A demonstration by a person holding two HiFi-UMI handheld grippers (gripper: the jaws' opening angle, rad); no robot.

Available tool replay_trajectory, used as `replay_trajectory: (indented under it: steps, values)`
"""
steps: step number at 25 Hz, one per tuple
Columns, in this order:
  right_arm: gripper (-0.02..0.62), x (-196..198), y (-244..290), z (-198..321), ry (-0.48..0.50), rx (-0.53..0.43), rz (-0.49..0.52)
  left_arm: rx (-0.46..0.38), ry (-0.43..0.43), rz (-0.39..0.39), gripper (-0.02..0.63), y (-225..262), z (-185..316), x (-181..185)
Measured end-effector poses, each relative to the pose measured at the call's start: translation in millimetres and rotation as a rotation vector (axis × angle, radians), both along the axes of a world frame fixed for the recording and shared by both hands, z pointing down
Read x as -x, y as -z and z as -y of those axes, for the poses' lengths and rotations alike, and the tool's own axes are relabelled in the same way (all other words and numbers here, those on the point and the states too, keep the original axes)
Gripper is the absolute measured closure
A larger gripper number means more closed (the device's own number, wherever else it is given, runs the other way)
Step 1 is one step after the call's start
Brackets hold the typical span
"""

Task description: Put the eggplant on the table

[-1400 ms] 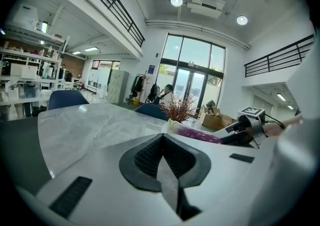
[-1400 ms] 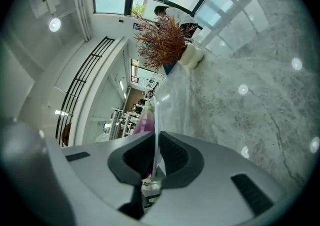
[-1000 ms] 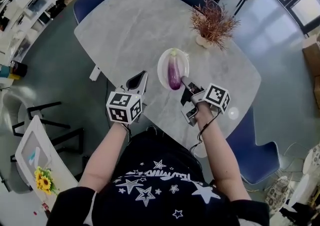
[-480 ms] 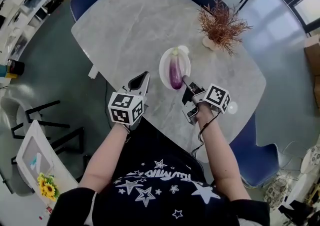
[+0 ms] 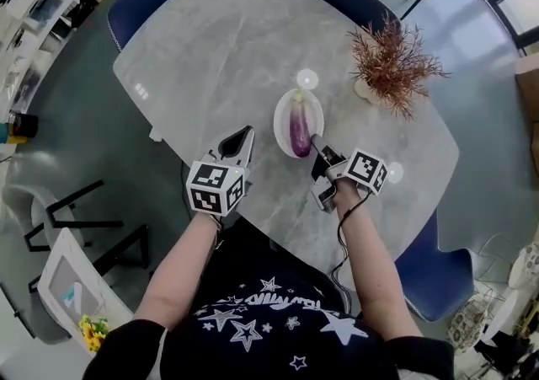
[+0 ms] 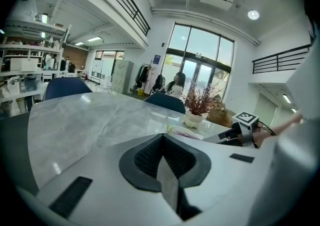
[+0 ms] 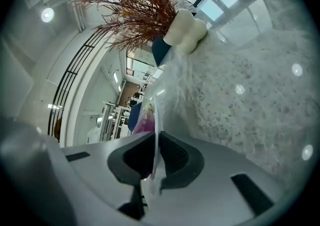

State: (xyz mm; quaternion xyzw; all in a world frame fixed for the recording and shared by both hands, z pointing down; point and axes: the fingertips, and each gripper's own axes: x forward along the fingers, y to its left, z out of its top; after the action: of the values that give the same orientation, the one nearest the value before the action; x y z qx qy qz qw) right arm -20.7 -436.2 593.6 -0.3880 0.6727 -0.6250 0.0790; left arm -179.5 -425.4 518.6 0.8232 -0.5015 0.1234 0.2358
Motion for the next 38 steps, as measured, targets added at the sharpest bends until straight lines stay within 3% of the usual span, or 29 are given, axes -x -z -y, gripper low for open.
replay_trajectory:
  steps: [18,25,38]
  values:
    - [0.565,4.4,-27.4,10.5,-0.019,0.06,-0.063,0.068,-0.048,-0.026,0.598,-33.2,19.1,-4.5]
    - [0.565,-2.0,-30.9,9.7,-0.074,0.123,-0.068,0.069,-0.053,-0.033,0.598,-33.0,17.2,-5.7]
    - [0.563,-1.2,-34.5,11.6,-0.079,0.145,-0.118,0.067,-0.045,-0.032,0.598,-31.4,21.1,-0.8]
